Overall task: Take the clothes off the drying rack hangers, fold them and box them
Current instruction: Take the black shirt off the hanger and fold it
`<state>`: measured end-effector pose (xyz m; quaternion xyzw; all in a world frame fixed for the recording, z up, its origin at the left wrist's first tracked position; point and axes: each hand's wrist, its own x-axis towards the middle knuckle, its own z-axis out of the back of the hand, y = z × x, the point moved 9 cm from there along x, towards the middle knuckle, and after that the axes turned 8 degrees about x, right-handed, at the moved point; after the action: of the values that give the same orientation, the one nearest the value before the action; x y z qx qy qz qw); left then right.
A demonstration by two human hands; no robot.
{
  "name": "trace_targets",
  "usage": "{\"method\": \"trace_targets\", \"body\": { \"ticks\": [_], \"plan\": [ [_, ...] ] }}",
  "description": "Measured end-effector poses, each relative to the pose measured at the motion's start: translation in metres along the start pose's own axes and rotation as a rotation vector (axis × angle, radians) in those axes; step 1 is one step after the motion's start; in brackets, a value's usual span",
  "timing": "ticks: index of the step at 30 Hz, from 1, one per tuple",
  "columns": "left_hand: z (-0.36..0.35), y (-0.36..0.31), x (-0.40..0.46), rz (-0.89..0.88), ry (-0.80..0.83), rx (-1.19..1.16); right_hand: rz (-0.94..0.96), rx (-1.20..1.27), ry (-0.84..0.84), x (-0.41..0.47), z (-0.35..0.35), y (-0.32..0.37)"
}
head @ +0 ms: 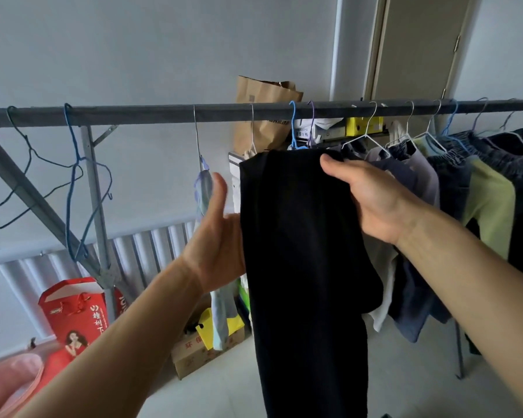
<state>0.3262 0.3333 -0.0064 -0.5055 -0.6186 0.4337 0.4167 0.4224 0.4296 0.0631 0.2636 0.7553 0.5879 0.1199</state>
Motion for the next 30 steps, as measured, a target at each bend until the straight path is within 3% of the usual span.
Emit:
{"method": "trace_targets", "body": {
  "ticks": [3, 7, 10, 13, 15, 18, 24, 30],
  "plan": [
    [0.003, -0.012, -0.002, -0.101, -0.190, 0.196, -0.012, -0.073, -0.059, 0.005, 0.007, -0.003],
    [0.011, -0.023, -0.007, -0.152, -0.421, 0.187, -0.138, -0.098, 0.010, 0.001, 0.011, -0.021],
    [0.013, -0.028, -0.006, -0.158, -0.451, 0.151, -0.222, -0.322, 0.127, -0.011, 0.017, -0.046],
    [0.012, -0.035, -0.007, -0.151, -0.407, 0.196, -0.081, -0.258, -0.012, -0.010, 0.035, -0.048],
    [0.007, -0.041, -0.006, -0.131, -0.284, 0.330, 0.049, -0.259, -0.107, -0.011, 0.043, -0.036],
    [0.000, -0.048, -0.006, -0.099, -0.180, 0.461, 0.136, -0.313, -0.064, -0.011, 0.033, -0.024],
    [0.012, -0.053, -0.005, -0.074, -0.324, 0.476, 0.221, -0.340, -0.166, -0.015, 0.031, -0.008],
    [0.026, -0.044, -0.005, -0.090, -0.472, 0.441, 0.127, -0.433, -0.179, -0.011, 0.039, -0.017]
  ]
}}
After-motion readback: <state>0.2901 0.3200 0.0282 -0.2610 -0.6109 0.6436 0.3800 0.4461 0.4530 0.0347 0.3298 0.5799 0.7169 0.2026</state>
